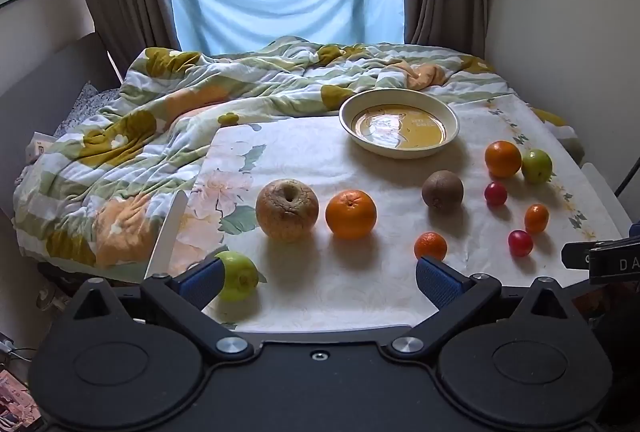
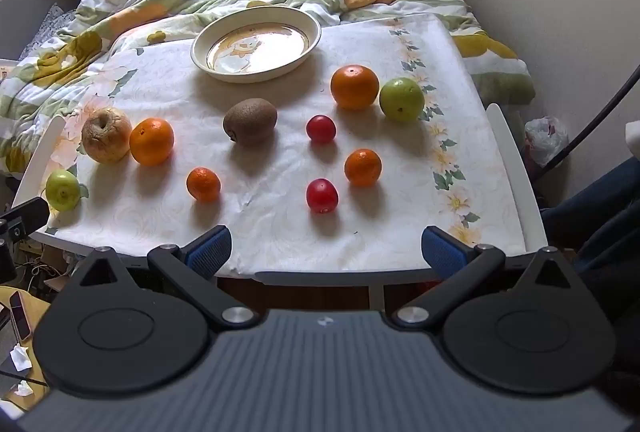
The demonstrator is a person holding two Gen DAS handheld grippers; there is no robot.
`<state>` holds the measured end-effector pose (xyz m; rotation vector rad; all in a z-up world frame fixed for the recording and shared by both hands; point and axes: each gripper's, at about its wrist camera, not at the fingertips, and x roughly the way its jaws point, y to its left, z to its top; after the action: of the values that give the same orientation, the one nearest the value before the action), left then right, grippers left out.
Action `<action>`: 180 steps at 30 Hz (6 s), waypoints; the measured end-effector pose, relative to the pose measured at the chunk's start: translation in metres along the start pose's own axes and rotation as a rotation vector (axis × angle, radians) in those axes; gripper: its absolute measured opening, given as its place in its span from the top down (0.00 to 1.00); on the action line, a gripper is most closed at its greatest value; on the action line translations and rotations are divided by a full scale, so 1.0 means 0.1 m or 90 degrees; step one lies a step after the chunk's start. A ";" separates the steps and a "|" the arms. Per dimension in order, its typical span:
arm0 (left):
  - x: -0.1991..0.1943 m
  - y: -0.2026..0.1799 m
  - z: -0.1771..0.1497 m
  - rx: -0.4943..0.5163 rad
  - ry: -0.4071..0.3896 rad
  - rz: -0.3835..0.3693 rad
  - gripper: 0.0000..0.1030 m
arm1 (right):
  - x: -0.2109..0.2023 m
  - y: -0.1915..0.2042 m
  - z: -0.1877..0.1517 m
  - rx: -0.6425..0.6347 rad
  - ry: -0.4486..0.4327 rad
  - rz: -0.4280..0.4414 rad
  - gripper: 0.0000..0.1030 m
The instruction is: Organize fruits
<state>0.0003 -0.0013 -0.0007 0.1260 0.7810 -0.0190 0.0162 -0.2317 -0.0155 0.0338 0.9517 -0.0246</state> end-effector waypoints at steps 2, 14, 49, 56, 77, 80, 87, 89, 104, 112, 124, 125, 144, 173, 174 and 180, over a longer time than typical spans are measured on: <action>0.01 0.00 0.04 -0.012 0.001 -0.012 0.00 | 0.00 0.00 0.00 -0.002 -0.002 -0.003 0.00; 0.01 0.10 0.02 -0.028 -0.004 -0.015 0.00 | 0.02 0.02 0.01 -0.002 -0.008 -0.004 0.00; 0.02 0.12 0.00 -0.039 0.008 -0.007 0.00 | 0.05 0.03 -0.01 -0.003 -0.004 -0.003 0.00; 0.02 0.12 0.01 -0.040 0.007 -0.007 0.00 | 0.04 0.01 -0.01 0.001 0.000 -0.002 0.00; -0.01 0.15 -0.01 -0.041 0.005 -0.001 0.00 | 0.02 -0.03 -0.02 0.008 0.001 -0.005 0.00; -0.01 0.15 -0.01 -0.040 0.005 -0.001 0.00 | 0.02 -0.03 -0.02 0.008 0.000 -0.005 0.00; -0.05 0.13 0.00 -0.039 0.002 0.000 0.00 | 0.01 -0.04 -0.03 0.007 -0.002 -0.006 0.00; -0.05 0.12 0.00 -0.039 0.002 0.002 0.00 | 0.01 -0.04 -0.03 0.008 -0.002 -0.005 0.00; -0.17 0.05 0.09 -0.053 0.007 0.036 0.00 | -0.08 -0.06 0.05 -0.005 -0.009 0.026 0.00; 0.03 0.26 0.08 -0.064 0.010 0.079 0.00 | 0.06 0.01 0.20 -0.085 -0.012 0.063 0.00; 0.69 0.81 -0.25 -0.032 0.030 0.060 0.00 | 0.54 0.58 0.12 -0.104 -0.044 0.093 0.00; 0.76 0.83 -0.27 -0.027 0.032 0.055 0.00 | 0.60 0.63 0.10 -0.105 -0.039 0.092 0.00; 1.43 0.88 -0.36 0.040 0.055 -0.006 0.38 | 1.32 1.12 -0.07 -0.104 -0.018 0.058 0.05; 1.05 0.63 -0.14 0.008 0.031 0.006 0.42 | 1.16 0.94 0.12 -0.113 -0.050 0.095 0.51; 1.00 0.59 -0.10 0.008 0.027 0.006 0.42 | 1.13 0.91 0.14 -0.115 -0.053 0.097 0.51; 0.68 0.32 0.20 0.001 -0.007 0.013 0.42 | 0.87 0.66 0.37 -0.126 -0.071 0.111 0.51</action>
<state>0.0652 0.0301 -0.0311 0.1351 0.7689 -0.0010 0.0996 -0.1681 -0.0637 -0.0669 0.8330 0.2262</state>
